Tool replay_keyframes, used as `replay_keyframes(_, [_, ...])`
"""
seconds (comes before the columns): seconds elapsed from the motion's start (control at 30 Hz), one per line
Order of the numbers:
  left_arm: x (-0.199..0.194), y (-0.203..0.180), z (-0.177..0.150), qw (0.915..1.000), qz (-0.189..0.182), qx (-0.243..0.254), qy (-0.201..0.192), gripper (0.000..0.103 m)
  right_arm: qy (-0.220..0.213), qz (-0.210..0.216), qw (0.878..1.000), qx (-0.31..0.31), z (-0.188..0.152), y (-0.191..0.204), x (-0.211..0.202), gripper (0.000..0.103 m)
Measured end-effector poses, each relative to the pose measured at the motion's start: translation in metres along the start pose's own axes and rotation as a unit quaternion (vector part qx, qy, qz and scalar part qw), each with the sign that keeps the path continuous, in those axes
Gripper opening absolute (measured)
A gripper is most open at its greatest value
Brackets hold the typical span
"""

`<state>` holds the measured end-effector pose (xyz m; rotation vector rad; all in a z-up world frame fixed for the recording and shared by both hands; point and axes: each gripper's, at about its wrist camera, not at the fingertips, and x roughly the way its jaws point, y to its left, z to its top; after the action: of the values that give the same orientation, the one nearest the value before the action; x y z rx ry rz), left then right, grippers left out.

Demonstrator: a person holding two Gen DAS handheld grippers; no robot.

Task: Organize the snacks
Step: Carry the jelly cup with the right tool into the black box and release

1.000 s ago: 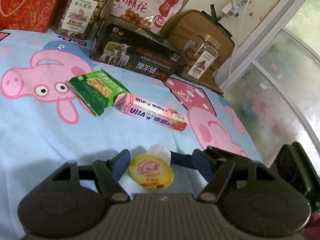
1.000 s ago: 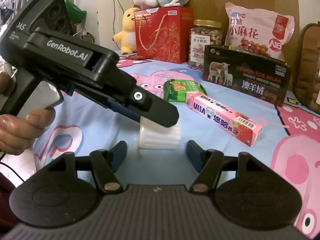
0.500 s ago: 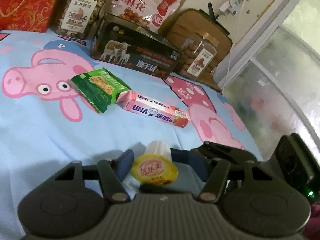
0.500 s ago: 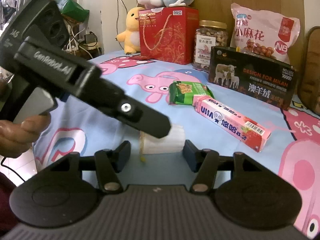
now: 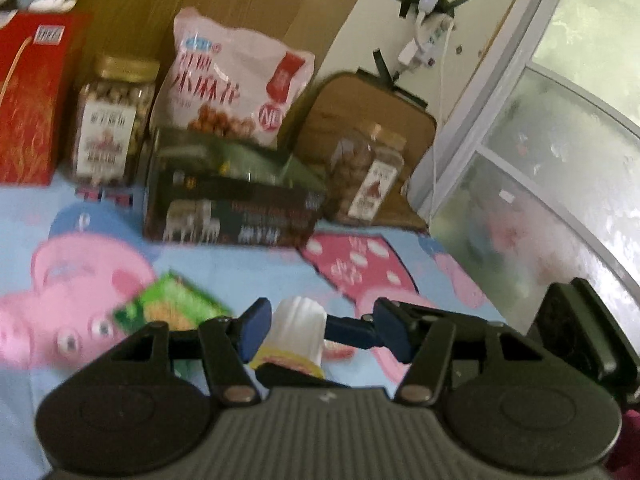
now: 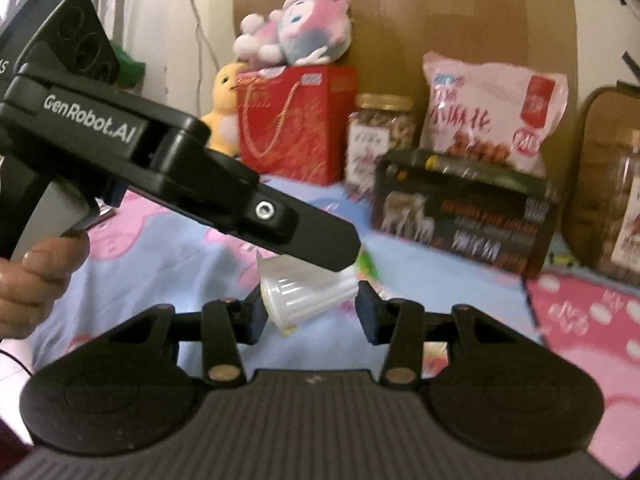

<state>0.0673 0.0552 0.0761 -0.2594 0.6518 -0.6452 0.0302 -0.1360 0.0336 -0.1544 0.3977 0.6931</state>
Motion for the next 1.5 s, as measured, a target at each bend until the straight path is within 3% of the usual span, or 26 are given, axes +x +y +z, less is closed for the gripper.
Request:
replay_keyframes(0.47, [0.055, 0.030, 0.090, 0.9973, 0.032, -0.027, -0.061, 0.057, -0.030, -0.071, 0.997, -0.003, 0.064, -0.052, 0.068, 0.049])
replay_keyframes(0.67, [0.084, 0.046, 0.107, 0.9946, 0.077, -0.039, -0.058, 0.060, -0.019, -0.094, 0.995, 0.009, 0.076, -0.066, 0.106, 0.050])
replay_keyframes(0.73, [0.085, 0.049, 0.110, 0.9926, 0.095, -0.044, -0.061, 0.067, -0.022, -0.107, 0.994, 0.024, 0.076, -0.072, 0.113, 0.065])
replay_keyframes(0.83, [0.076, 0.055, 0.108, 0.9932, 0.074, -0.059, -0.068, 0.069, -0.039, -0.128, 0.989, 0.057, 0.079, -0.085, 0.111, 0.067])
replay_keyframes(1.03, [0.056, 0.052, 0.095, 0.9925, 0.070, -0.070, -0.072, 0.070, -0.048, -0.143, 0.982, 0.110, 0.073, -0.101, 0.088, 0.067])
replay_keyframes(1.23, [0.036, 0.043, 0.065, 0.9932, 0.056, -0.077, -0.067, 0.070, -0.061, -0.154, 0.980, 0.113, 0.051, -0.095, 0.054, 0.067])
replay_keyframes(1.5, [0.013, 0.035, 0.032, 0.9921, 0.050, -0.099, -0.058, 0.070, 0.011, -0.205, 0.975, 0.087, 0.074, -0.117, 0.095, 0.065])
